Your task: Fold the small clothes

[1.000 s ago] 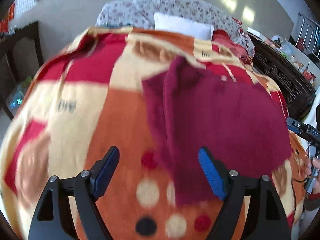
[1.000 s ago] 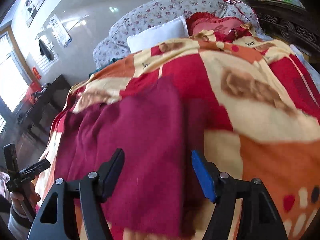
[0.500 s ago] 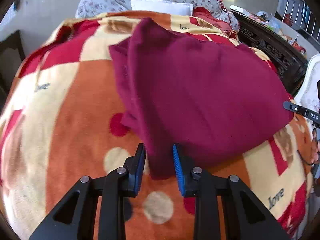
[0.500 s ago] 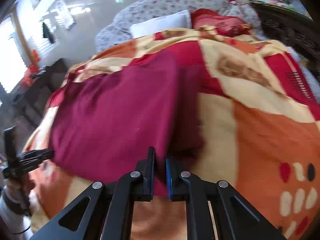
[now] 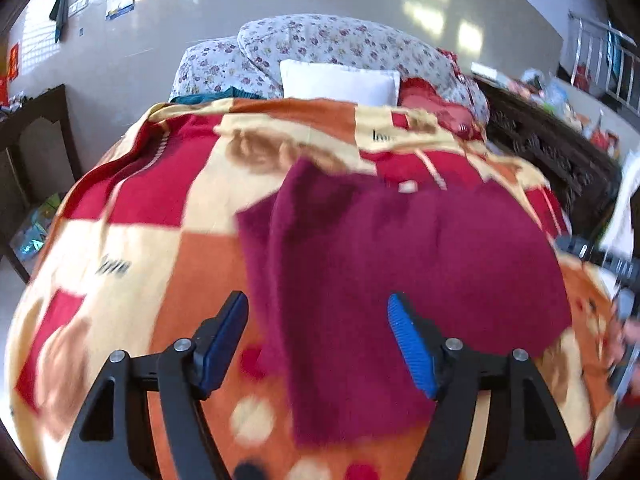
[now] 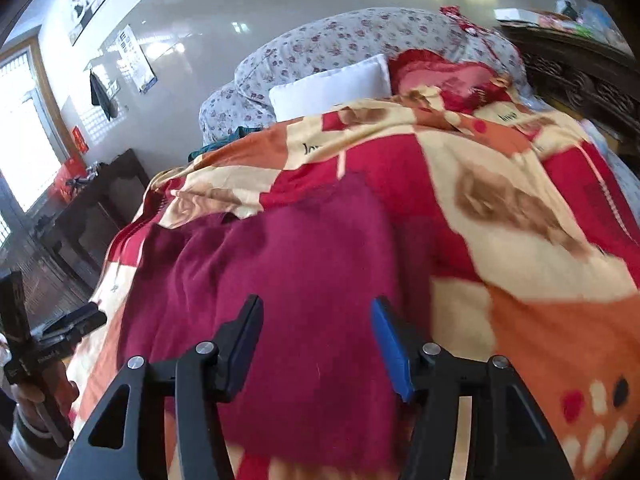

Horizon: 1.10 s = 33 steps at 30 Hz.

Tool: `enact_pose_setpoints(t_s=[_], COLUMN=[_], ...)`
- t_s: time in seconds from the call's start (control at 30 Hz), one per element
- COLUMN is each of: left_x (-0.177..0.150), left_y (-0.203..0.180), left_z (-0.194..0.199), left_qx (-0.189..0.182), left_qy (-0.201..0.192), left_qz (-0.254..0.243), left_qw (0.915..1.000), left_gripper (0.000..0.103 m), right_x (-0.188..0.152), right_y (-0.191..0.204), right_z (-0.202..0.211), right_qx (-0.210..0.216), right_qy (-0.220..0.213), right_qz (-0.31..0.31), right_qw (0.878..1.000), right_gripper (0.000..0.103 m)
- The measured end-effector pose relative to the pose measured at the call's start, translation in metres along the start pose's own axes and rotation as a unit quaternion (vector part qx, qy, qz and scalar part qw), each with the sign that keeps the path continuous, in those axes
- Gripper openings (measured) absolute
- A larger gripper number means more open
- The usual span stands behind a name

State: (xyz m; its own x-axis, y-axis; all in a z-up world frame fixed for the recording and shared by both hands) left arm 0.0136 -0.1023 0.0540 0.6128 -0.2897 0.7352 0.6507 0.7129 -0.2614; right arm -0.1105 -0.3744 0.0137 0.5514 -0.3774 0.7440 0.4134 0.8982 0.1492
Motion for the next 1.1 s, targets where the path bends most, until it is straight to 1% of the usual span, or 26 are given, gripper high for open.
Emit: enact_pose_setpoints(t_s=[0.1, 0.13, 0.17, 0.23, 0.3, 0.33, 0.37, 0.4, 0.47, 0.57, 0.63, 0.77, 0.83, 0.93, 1.0, 1.03, 1.1], left_x=[0.021, 0.028, 0.034, 0.042, 0.043, 0.042, 0.042, 0.042, 0.041, 0.032, 0.022, 0.009, 0.004, -0.003, -0.007, -0.009, -0.010], left_y=[0.004, 0.007, 0.011, 0.023, 0.035, 0.041, 0.044, 0.045, 0.041, 0.036, 0.035, 0.036, 0.037, 0.039, 0.043, 0.044, 0.047], left_z=[-0.038, -0.053, -0.067, -0.088, -0.110, -0.120, -0.121, -0.118, -0.109, -0.090, -0.076, -0.053, -0.041, -0.030, -0.024, -0.023, -0.025], left_qx=[0.027, 0.034, 0.041, 0.064, 0.083, 0.081, 0.078, 0.077, 0.076, 0.079, 0.096, 0.098, 0.111, 0.122, 0.127, 0.126, 0.129], left_qy=[0.000, 0.004, 0.007, 0.014, 0.040, 0.054, 0.049, 0.044, 0.047, 0.041, 0.041, 0.024, 0.011, 0.003, -0.007, -0.012, -0.020], left_qz=[0.009, 0.013, 0.021, 0.034, 0.052, 0.060, 0.066, 0.068, 0.062, 0.043, 0.033, 0.030, 0.026, 0.026, 0.041, 0.050, 0.058], left_qw=[0.9996, 0.9993, 0.9989, 0.9973, 0.9944, 0.9934, 0.9935, 0.9937, 0.9941, 0.9951, 0.9940, 0.9944, 0.9934, 0.9922, 0.9911, 0.9906, 0.9898], left_gripper=[0.072, 0.072, 0.072, 0.072, 0.072, 0.076, 0.077, 0.078, 0.078, 0.078, 0.078, 0.078, 0.078, 0.079, 0.081, 0.082, 0.083], right_x=[0.010, 0.013, 0.016, 0.024, 0.031, 0.034, 0.036, 0.039, 0.041, 0.037, 0.027, 0.003, -0.007, -0.015, -0.021, -0.022, -0.026], right_y=[0.006, 0.005, 0.003, -0.003, -0.008, -0.011, -0.013, -0.014, -0.017, -0.013, -0.003, 0.015, 0.019, 0.016, 0.010, 0.009, 0.010], right_z=[-0.033, -0.040, -0.047, -0.060, -0.072, -0.077, -0.082, -0.086, -0.086, -0.065, -0.050, -0.026, -0.018, -0.013, -0.023, -0.028, -0.037], right_qx=[-0.010, -0.010, -0.011, -0.032, -0.043, -0.051, -0.062, -0.069, -0.062, -0.049, -0.030, -0.030, -0.038, -0.068, -0.086, -0.085, -0.087], right_qy=[0.010, 0.010, 0.008, 0.001, 0.004, 0.007, 0.012, 0.017, 0.025, 0.018, 0.018, 0.014, 0.011, 0.001, 0.017, 0.022, 0.018], right_qz=[-0.003, -0.010, -0.015, -0.022, -0.027, -0.025, -0.021, -0.018, -0.025, -0.026, -0.017, 0.020, 0.031, 0.034, 0.029, 0.024, 0.016], right_qw=[1.000, 1.000, 1.000, 0.999, 0.999, 0.998, 0.998, 0.997, 0.997, 0.998, 0.999, 0.999, 0.999, 0.997, 0.996, 0.996, 0.996], right_gripper=[0.059, 0.056, 0.048, 0.038, 0.037, 0.037, 0.037, 0.037, 0.037, 0.039, 0.040, 0.043, 0.047, 0.054, 0.056, 0.056, 0.057])
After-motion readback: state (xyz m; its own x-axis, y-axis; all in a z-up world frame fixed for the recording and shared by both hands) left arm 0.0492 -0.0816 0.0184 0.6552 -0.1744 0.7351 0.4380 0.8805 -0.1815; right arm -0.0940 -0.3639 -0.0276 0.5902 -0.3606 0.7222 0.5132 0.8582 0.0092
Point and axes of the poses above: each gripper's, at about its wrist camera, not at the fingertips, and z roughly against the way its jaws point, y to its left, x to its top, the point moved 5 cm from there along -z, roughly the way its jaws point, and after that the axes turned 11 degrees about -x, right-handed, at the moved point
